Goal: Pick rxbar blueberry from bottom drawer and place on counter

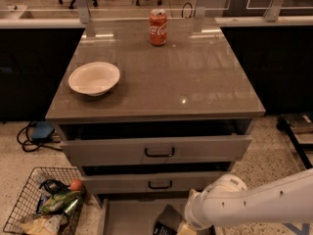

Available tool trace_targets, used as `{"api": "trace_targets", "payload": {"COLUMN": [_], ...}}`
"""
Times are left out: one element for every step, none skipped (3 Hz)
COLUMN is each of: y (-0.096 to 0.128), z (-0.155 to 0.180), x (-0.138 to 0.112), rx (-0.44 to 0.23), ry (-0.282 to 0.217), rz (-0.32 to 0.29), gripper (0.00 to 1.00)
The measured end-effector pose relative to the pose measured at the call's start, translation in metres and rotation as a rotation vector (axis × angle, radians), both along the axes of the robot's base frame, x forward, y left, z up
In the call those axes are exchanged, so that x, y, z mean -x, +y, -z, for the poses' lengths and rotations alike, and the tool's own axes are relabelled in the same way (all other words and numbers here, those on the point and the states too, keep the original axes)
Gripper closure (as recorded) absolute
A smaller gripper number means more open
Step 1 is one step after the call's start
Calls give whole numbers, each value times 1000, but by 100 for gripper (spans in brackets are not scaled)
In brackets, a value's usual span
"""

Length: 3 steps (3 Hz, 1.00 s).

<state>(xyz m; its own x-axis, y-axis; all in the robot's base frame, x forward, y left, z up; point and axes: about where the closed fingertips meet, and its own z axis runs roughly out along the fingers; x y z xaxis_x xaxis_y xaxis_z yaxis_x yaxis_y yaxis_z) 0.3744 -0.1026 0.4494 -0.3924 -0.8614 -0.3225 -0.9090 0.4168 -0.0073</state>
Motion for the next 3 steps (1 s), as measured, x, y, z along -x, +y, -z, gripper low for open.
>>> {"api": "trace_targets", "payload": {"y": [4,7,15], "z": [31,54,80], "x": [-15,-23,-18], "rx": [2,7,-1], "ry": [16,28,58], "rz": [8,24,70], "gripper": [0,0,0]}}
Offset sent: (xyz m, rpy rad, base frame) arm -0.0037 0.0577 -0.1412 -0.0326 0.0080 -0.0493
